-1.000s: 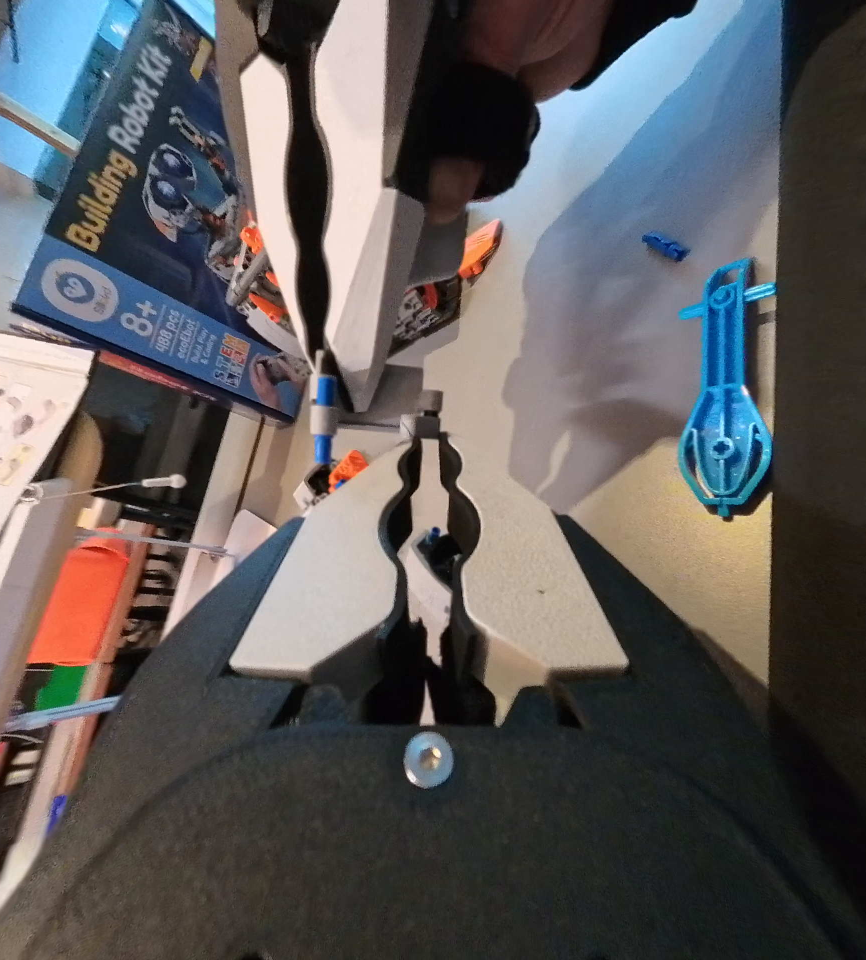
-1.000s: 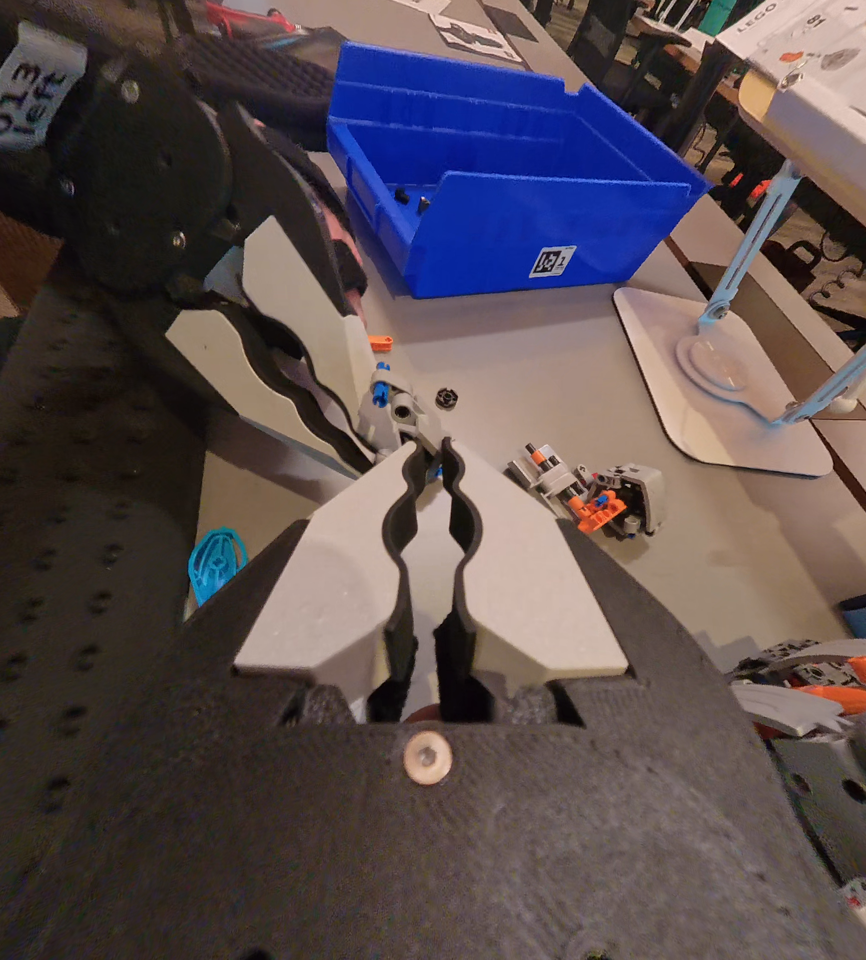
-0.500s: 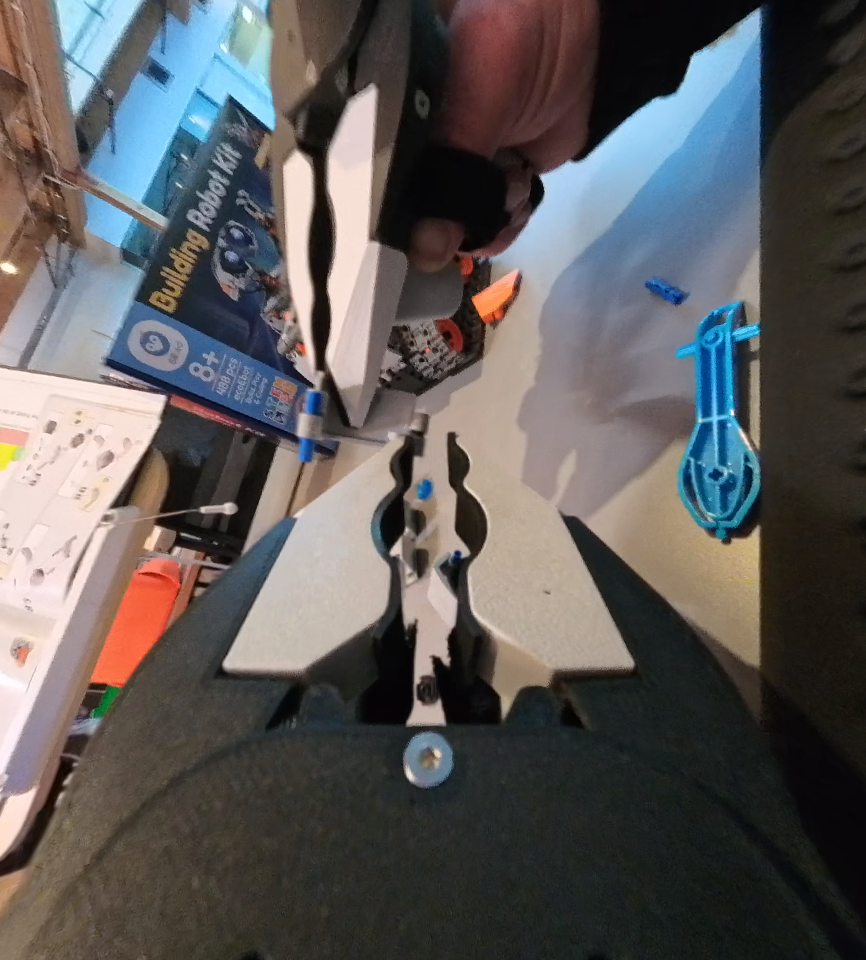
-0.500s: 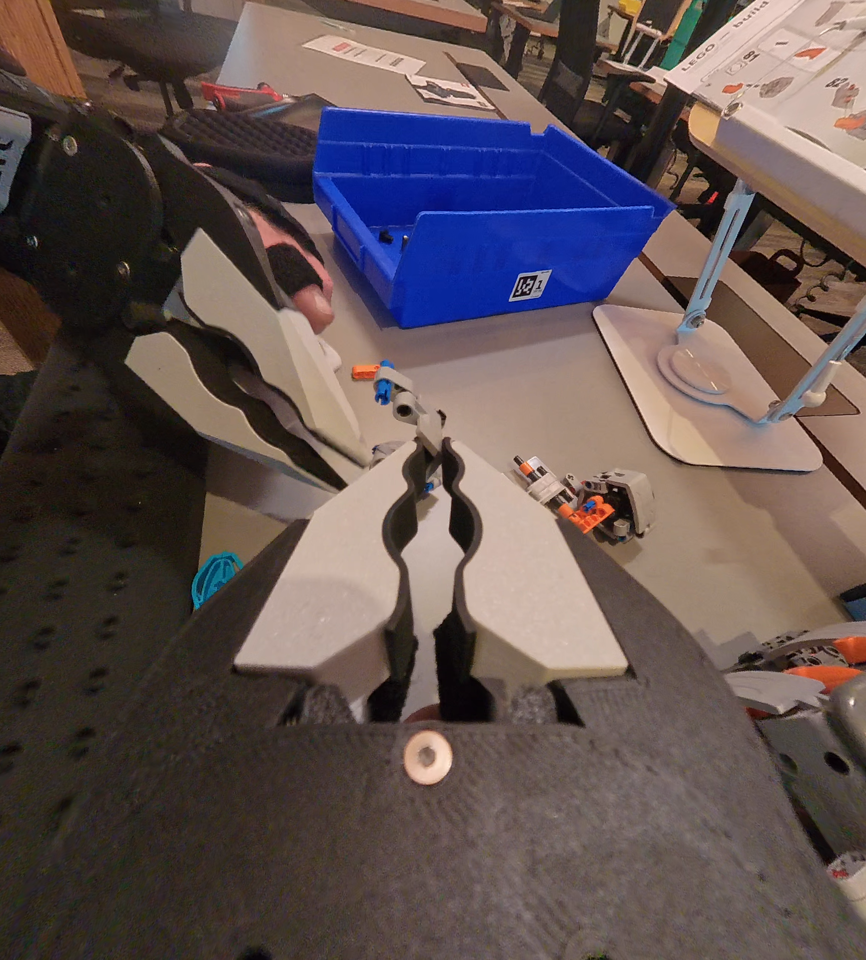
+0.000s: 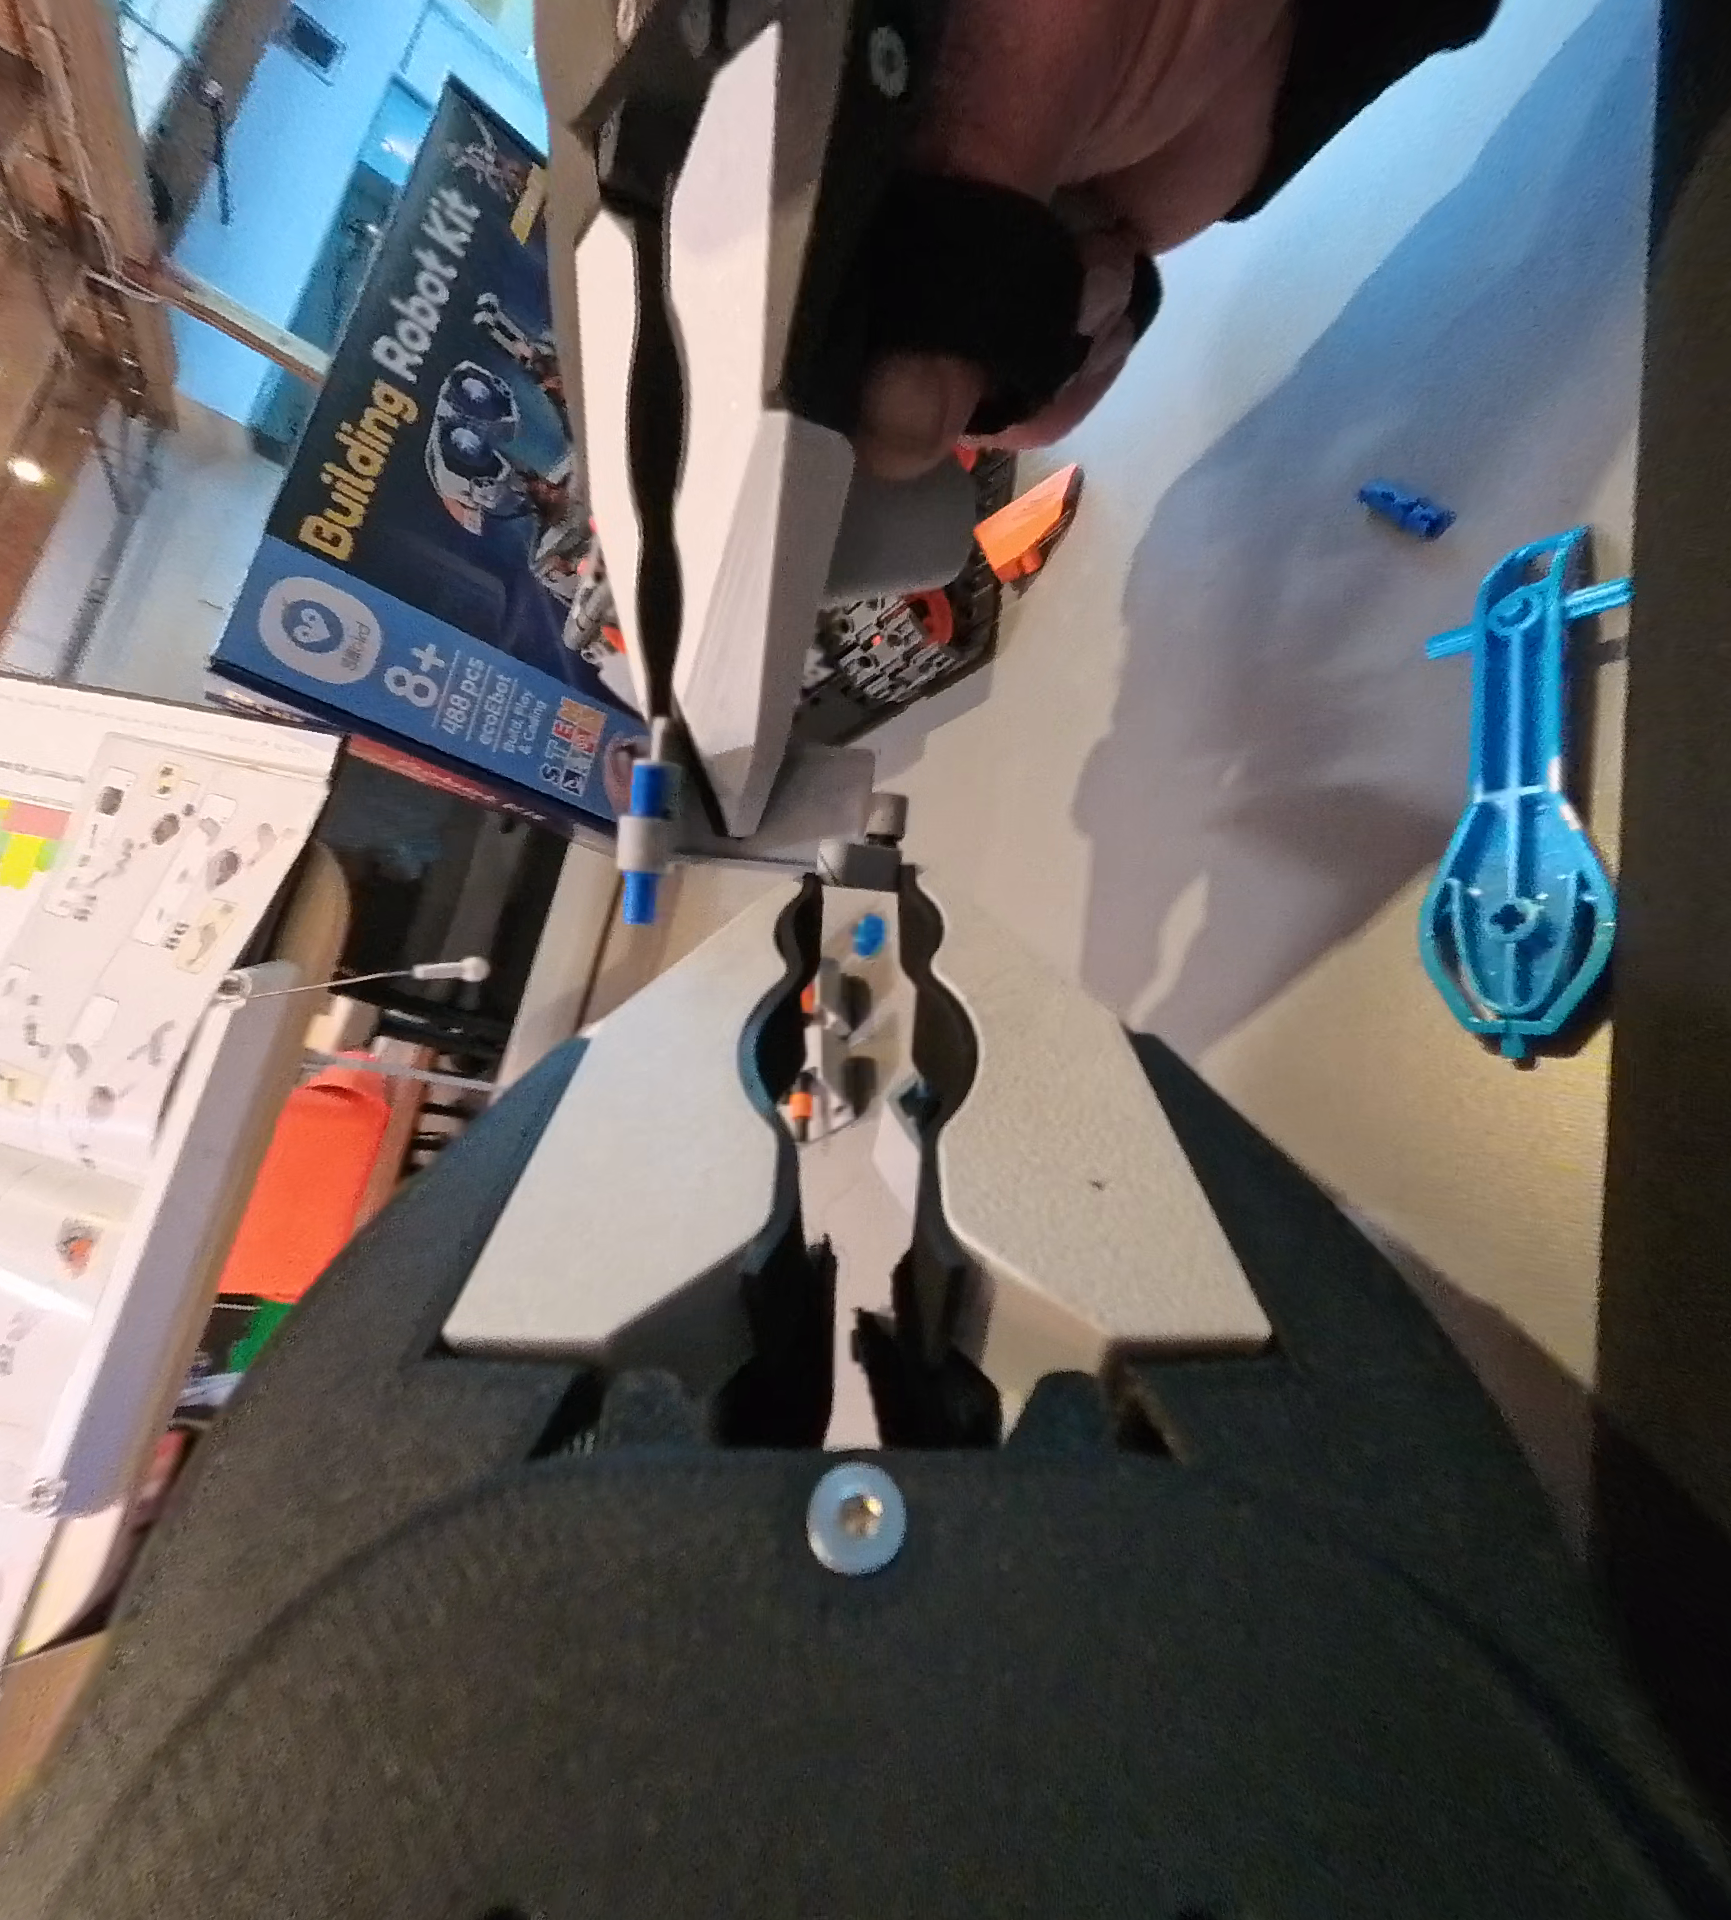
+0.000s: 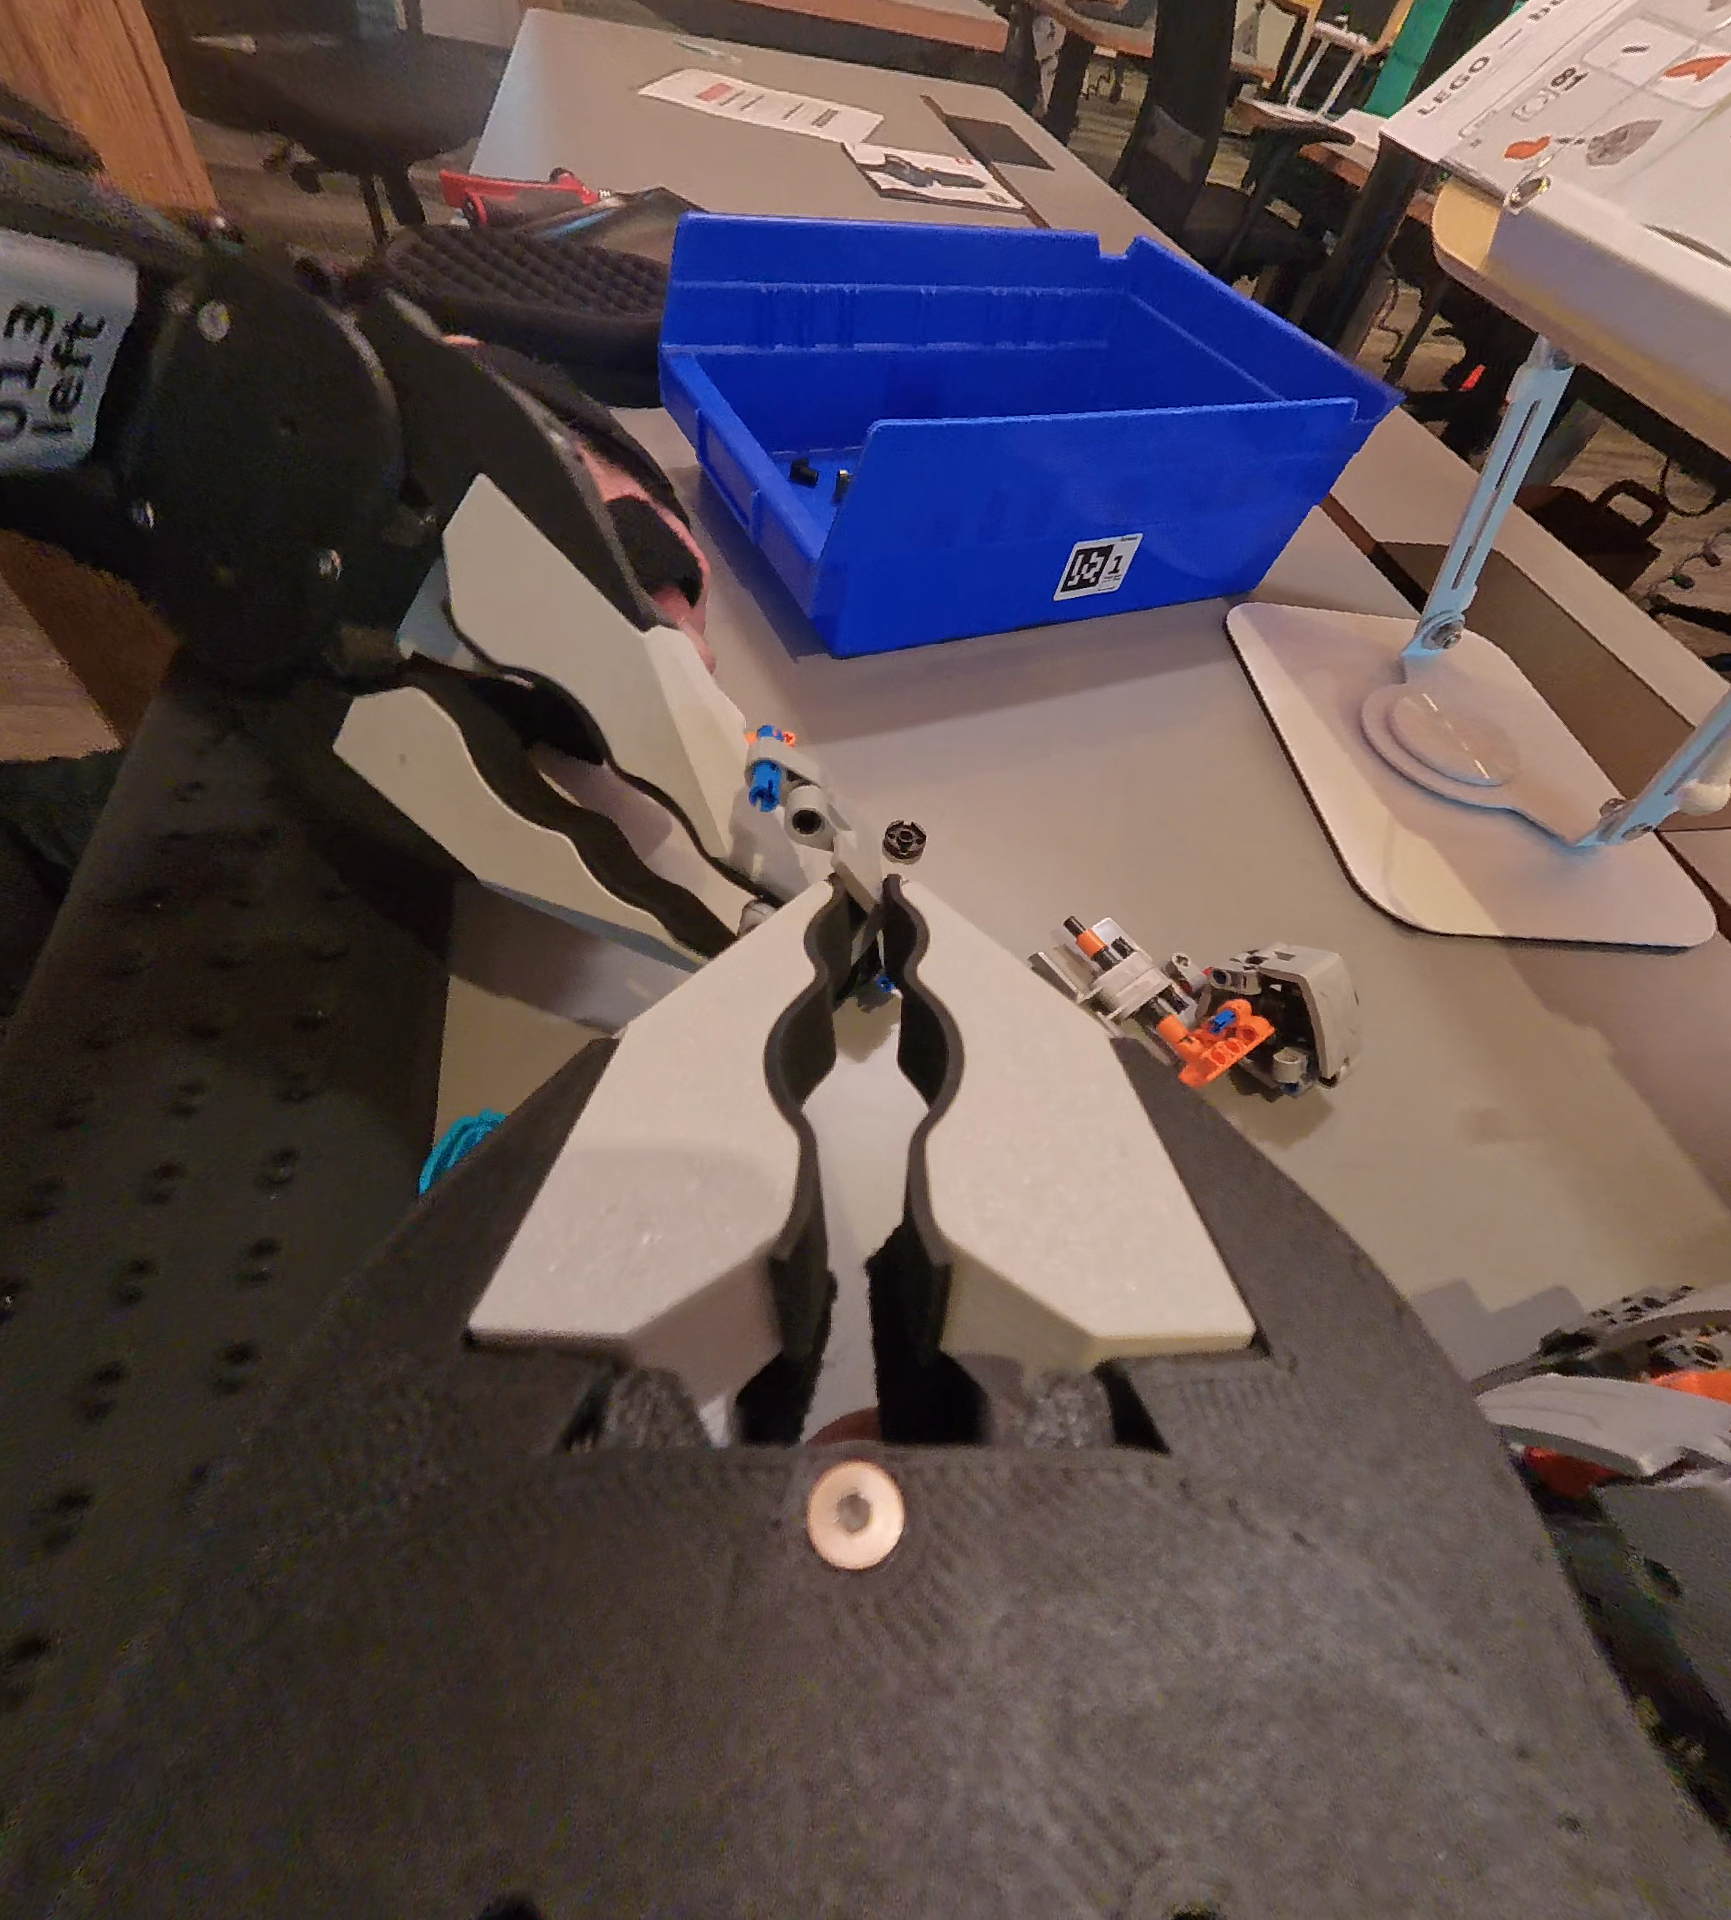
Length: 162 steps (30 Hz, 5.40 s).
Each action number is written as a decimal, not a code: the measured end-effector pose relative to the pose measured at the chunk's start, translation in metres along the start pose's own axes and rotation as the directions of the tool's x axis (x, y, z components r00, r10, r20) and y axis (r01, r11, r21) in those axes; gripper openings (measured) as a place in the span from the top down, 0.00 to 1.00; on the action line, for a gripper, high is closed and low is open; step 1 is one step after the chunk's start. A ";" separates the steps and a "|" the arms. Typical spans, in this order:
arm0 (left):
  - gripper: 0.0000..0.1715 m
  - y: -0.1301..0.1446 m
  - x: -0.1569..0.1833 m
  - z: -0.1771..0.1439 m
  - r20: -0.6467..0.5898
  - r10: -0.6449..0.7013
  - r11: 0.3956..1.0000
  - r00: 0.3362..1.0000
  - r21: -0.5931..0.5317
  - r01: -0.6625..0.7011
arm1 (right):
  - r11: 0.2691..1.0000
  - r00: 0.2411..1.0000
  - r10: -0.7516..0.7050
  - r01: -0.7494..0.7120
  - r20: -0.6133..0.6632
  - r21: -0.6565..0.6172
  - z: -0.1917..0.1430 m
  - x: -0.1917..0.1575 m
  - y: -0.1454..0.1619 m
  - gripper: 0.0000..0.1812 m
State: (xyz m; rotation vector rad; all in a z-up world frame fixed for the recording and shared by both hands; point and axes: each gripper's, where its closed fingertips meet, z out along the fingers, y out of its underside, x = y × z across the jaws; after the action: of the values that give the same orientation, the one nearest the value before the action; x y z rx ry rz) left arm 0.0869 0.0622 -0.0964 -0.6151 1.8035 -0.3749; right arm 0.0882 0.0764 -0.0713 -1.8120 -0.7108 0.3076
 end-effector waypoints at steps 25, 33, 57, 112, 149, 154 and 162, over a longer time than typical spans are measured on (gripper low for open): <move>0.83 0.033 -0.015 -0.018 -0.038 -0.009 0.997 0.999 -0.078 0.006 | 0.979 0.978 0.204 -0.204 -0.045 0.005 -0.003 0.030 0.016 0.99; 0.76 0.041 -0.008 -0.016 -0.153 -0.181 0.982 0.972 -0.083 0.169 | 0.993 0.993 0.109 -0.110 -0.034 -0.033 0.004 0.022 0.021 0.99; 0.99 -0.005 -0.025 -0.015 -0.138 -0.312 0.947 0.940 0.037 0.320 | 0.998 0.998 -0.057 0.058 -0.022 0.016 0.002 0.006 0.004 0.94; 1.00 -0.030 -0.003 -0.032 -0.281 -0.169 0.956 0.945 0.186 0.226 | 0.974 0.951 -0.225 0.211 0.211 0.088 -0.012 -0.046 -0.008 0.98; 0.82 0.005 0.027 -0.015 -0.619 -0.554 0.770 0.557 -0.126 0.626 | 0.731 0.714 -0.680 0.676 -0.167 -0.093 0.011 -0.035 -0.008 0.97; 0.99 -0.016 0.027 -0.018 -0.711 -0.536 0.710 0.455 -0.088 0.699 | 0.718 0.703 -0.692 0.694 -0.163 -0.050 0.010 -0.046 -0.014 0.96; 0.84 -0.016 0.009 -0.016 -0.669 -0.541 0.689 0.509 -0.006 0.725 | 0.784 0.777 -0.603 0.619 -0.181 0.043 0.001 -0.044 -0.028 0.97</move>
State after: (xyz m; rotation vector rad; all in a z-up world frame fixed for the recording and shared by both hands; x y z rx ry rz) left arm 0.0736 0.0431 -0.0898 -1.0469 2.0184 -1.4965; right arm 0.0440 0.0567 -0.0515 -1.3919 -1.1053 -0.2356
